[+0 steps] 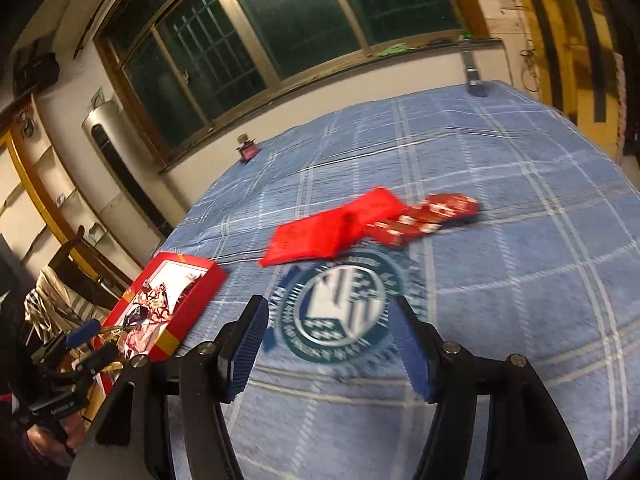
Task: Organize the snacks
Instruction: 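Grasp a red flower-print packet from the pile with the right tool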
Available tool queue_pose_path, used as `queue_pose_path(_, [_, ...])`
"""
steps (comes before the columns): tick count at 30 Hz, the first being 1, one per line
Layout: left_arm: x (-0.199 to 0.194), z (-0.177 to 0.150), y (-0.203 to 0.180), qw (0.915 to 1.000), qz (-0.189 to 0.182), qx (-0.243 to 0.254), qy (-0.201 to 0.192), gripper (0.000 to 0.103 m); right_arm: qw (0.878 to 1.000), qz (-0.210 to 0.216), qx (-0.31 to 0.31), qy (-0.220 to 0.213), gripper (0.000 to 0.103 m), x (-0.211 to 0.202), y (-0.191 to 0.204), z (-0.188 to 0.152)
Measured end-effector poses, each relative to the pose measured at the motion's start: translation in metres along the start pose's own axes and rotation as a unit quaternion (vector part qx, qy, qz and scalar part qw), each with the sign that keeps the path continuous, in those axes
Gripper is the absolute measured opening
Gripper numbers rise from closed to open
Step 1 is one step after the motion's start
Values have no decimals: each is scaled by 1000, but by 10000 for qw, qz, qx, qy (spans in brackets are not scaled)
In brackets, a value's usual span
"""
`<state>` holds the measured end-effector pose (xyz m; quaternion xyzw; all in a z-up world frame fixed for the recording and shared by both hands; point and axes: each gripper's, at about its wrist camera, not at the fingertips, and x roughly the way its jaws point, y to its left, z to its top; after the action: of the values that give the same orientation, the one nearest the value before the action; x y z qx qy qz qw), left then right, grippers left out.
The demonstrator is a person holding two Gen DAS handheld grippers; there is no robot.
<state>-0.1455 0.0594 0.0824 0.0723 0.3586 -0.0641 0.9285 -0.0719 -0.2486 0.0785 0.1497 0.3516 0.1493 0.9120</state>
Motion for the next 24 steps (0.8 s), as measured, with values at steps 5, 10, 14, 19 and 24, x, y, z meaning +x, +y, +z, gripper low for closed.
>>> queue_pose_path(5, [12,-10,-48,9978,-297,397,443,79,9998,-118,129,-47,65,-21,-30,-9])
queue_pose_path(10, [16,-15,-72,9949,-386,635,684,79,9979,-526,346,-129,65,-24,-48,18])
queue_pose_path(14, [10,-16,-74,9952,-272,622,702,79,9913,-1312,-63,2,70,10,-44,71])
queue_pose_path(19, [-1,-18,-58,9968,-122,394,689,79,9765,-2077,-445,362,68,92,-40,112])
queue_pose_path(24, [-8,-23,-38,9974,-1,190,694,79,9592,-2615,-650,855,66,156,-41,104])
